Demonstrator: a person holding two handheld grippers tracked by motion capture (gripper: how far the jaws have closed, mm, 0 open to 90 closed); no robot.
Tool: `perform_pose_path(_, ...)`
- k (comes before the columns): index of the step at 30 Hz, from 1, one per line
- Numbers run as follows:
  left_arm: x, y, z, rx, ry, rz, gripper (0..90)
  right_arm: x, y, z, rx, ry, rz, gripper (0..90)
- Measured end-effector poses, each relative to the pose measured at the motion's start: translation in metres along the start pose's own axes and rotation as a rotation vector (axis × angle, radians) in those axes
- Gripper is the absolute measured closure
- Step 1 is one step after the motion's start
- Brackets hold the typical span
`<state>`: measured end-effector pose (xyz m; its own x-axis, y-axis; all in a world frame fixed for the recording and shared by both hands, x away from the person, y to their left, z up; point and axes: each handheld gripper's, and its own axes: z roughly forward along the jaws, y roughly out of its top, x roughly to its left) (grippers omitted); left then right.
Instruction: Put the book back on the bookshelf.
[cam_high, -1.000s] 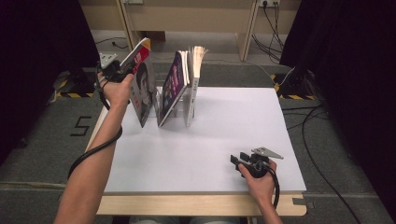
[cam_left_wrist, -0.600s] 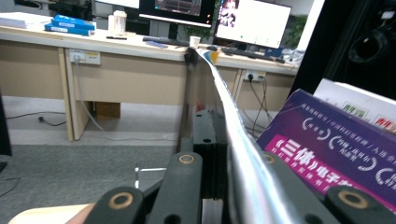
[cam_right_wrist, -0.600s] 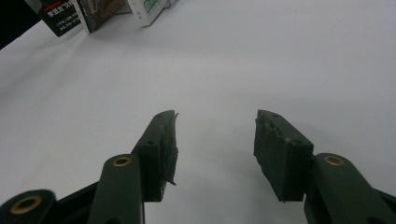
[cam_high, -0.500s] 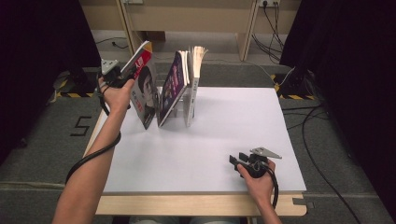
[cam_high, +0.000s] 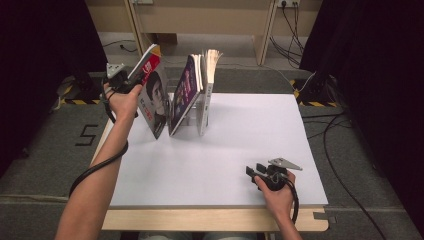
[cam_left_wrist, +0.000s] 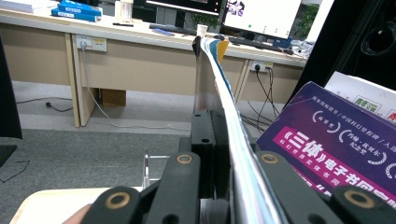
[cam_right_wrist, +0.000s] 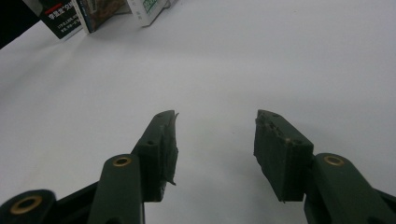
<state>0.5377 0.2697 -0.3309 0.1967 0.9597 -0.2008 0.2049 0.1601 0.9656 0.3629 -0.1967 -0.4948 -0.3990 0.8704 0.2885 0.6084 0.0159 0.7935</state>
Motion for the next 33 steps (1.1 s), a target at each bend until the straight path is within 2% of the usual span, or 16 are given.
perform_pose_path(4, -0.006, 0.0, -0.001, 0.003, -0.01, -0.004, 81.4, 0.0, 0.0, 0.001, -0.004, 0.0, -0.009, 49.0)
perform_pose_path(15, -0.032, 0.0, 0.004, 0.007, -0.06, -0.002, 72.1, 0.0, 0.0, 0.0, -0.002, 0.001, 0.001, 49.0)
perform_pose_path(23, -0.04, -0.002, 0.003, 0.01, -0.08, -0.002, 65.6, 0.0, 0.0, -0.001, -0.003, 0.001, 0.0, 48.9)
perform_pose_path(27, -0.042, -0.003, 0.002, 0.009, -0.082, 0.004, 61.9, 0.001, 0.0, -0.001, -0.003, 0.0, 0.002, 49.0)
perform_pose_path(30, -0.046, -0.004, 0.001, 0.008, -0.086, 0.035, 60.5, 0.001, 0.0, -0.001, -0.001, 0.0, 0.003, 49.0)
perform_pose_path(33, -0.049, -0.004, 0.0, 0.012, -0.089, 0.045, 59.7, 0.001, 0.0, 0.0, -0.001, 0.0, 0.002, 48.9)
